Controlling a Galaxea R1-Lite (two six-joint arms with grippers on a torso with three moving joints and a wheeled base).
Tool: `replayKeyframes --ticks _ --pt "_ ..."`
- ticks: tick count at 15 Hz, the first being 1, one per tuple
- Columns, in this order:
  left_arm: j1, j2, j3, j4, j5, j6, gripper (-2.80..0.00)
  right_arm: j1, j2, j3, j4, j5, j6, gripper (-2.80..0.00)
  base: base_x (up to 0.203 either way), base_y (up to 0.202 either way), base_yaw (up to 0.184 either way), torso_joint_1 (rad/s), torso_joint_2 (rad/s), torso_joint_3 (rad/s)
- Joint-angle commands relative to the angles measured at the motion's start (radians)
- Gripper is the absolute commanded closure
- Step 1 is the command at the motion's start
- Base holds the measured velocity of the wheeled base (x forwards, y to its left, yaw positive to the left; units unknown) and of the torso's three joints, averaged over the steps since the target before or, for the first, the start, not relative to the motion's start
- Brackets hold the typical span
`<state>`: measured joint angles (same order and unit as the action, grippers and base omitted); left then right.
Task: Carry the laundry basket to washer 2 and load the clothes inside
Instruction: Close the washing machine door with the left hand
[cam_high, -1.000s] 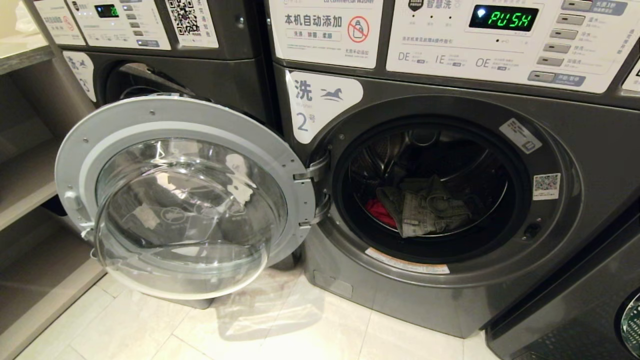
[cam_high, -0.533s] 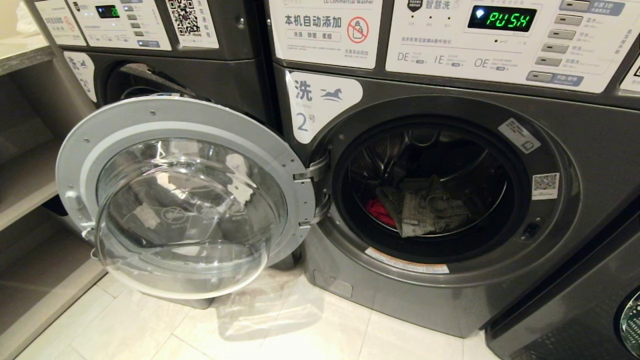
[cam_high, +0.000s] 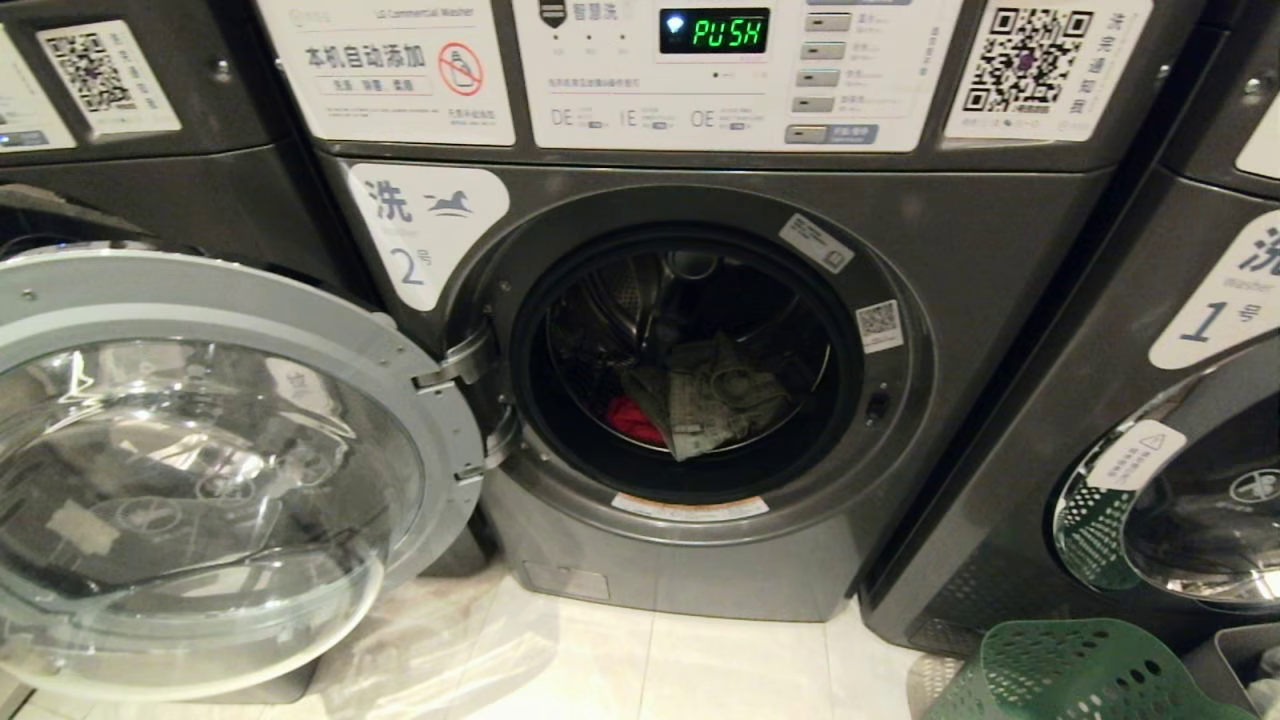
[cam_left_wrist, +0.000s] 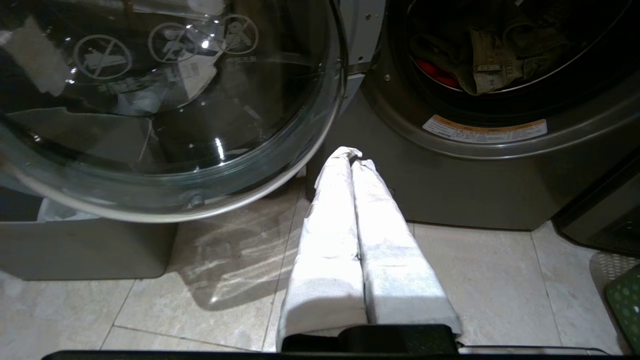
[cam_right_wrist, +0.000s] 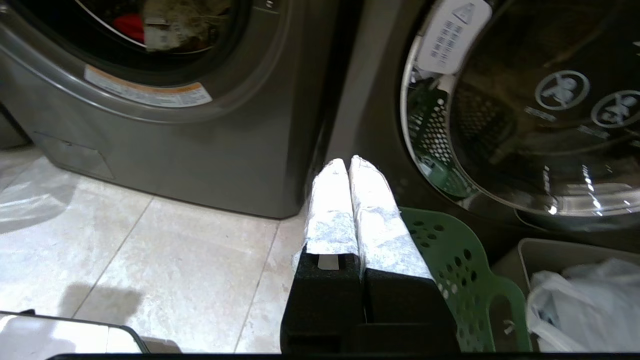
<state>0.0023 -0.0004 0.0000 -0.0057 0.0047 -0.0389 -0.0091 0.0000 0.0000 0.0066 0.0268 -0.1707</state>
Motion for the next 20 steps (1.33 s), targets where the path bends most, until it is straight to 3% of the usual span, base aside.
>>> replayKeyframes --ticks 1,11,20 --pt "0.001 0.000 0.000 0.000 0.001 -0.002 0.00 0.000 0.002 0.000 0.000 0.001 -0.001 0.00 -0.001 0.007 -0.103 0.007 0.01 0.007" --pt "0.001 0.000 0.000 0.000 0.000 -0.001 0.00 0.000 0.002 0.000 0.000 -0.001 -0.001 0.00 -0.008 -0.002 -0.007 0.002 0.00 0.000" --pt "0.001 0.000 0.000 0.000 0.001 -0.002 0.00 0.000 0.002 0.000 0.001 -0.001 0.000 0.00 -0.182 0.000 0.001 0.001 0.00 0.004"
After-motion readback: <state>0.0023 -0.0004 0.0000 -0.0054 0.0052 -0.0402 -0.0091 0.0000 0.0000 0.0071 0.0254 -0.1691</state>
